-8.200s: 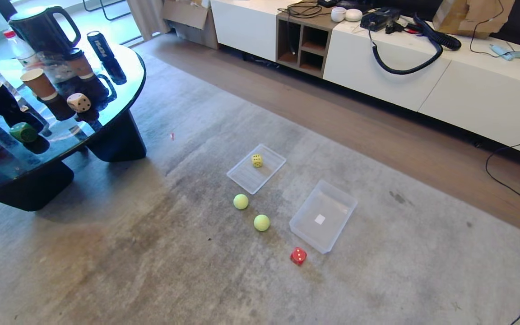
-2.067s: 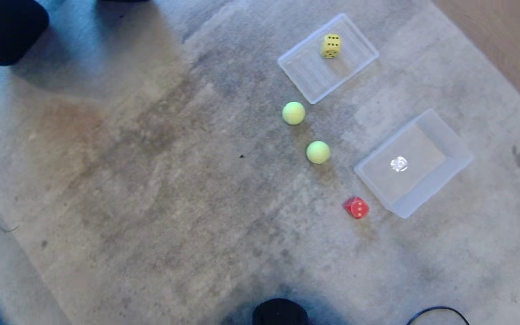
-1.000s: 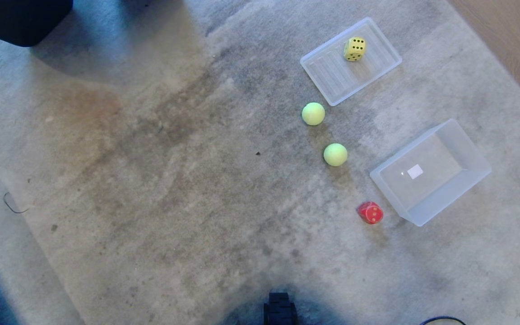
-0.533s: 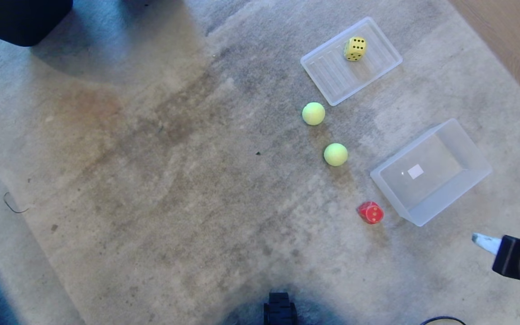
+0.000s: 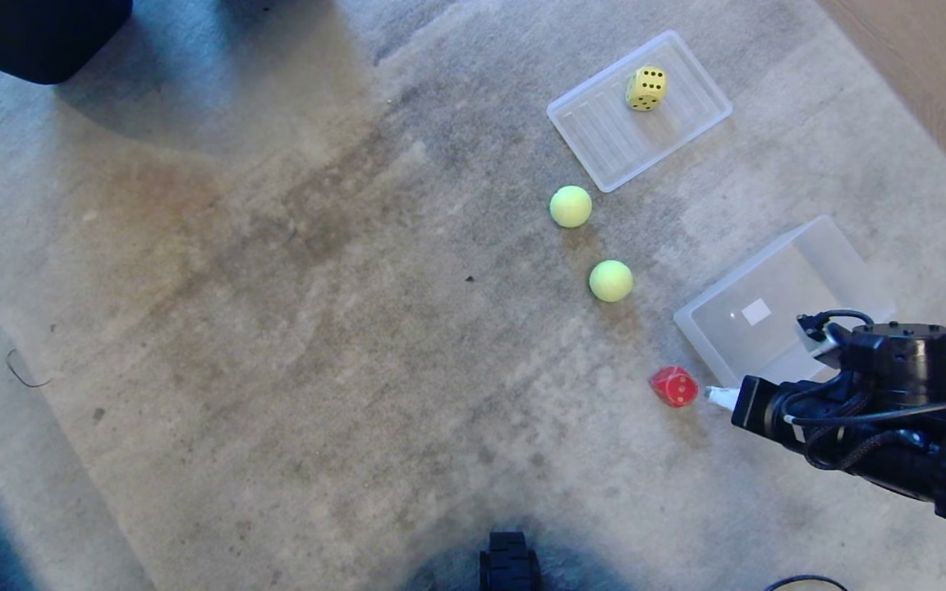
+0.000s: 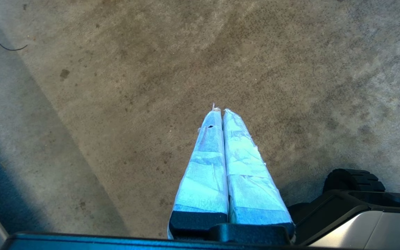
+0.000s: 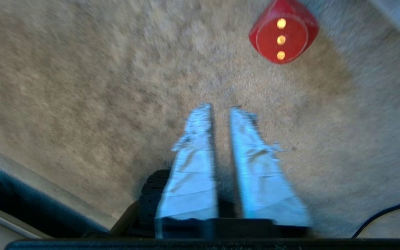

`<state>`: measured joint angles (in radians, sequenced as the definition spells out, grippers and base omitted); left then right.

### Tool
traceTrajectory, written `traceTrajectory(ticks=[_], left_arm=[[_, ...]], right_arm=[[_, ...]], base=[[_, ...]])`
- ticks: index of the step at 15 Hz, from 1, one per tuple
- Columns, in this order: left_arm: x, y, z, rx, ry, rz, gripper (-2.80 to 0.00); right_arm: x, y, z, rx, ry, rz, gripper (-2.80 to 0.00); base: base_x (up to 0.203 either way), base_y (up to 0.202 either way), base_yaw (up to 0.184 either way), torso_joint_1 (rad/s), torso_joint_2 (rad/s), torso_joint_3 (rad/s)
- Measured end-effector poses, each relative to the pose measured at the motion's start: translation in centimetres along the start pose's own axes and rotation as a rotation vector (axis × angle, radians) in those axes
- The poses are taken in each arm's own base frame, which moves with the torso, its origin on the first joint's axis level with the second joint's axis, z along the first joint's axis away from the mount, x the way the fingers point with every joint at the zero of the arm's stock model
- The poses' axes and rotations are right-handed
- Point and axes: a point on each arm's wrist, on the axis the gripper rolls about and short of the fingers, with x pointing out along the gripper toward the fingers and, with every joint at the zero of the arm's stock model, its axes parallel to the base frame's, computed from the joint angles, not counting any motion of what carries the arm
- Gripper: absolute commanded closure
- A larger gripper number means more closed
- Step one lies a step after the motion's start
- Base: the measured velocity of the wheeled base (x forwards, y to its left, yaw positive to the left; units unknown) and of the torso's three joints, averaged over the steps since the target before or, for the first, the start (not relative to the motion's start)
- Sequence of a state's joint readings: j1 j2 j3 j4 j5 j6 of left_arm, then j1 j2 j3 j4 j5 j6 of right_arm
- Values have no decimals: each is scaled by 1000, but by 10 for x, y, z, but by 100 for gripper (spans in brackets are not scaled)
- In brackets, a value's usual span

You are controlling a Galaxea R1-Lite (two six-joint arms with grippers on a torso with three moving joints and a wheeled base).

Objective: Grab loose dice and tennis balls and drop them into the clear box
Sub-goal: Pick up toys out of the box

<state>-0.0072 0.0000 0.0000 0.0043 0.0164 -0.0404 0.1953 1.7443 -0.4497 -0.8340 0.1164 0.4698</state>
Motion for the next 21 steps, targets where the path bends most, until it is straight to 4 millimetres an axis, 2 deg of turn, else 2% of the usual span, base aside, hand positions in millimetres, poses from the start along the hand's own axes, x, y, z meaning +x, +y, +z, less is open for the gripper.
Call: traceTrajectory(ticks=[3,6,11,21], left_arm=[[0,0,0,0,0,-1,0],[0,0,0,0,0,0,0],[0,0,0,0,0,-1,0],[0,0,0,0,0,0,0]], right_arm=[[29,-4,-4,-16,45,-14,-280],[47,-20,-18,-137,116,-62,-280],[62,-50,-19,-277,150,-133,-280],[89,-66,-16,-552,99,-54,-280]], base=[[0,0,0,0,0,0],[0,0,0,0,0,0],[0,0,0,0,0,0],[0,0,0,0,0,0]])
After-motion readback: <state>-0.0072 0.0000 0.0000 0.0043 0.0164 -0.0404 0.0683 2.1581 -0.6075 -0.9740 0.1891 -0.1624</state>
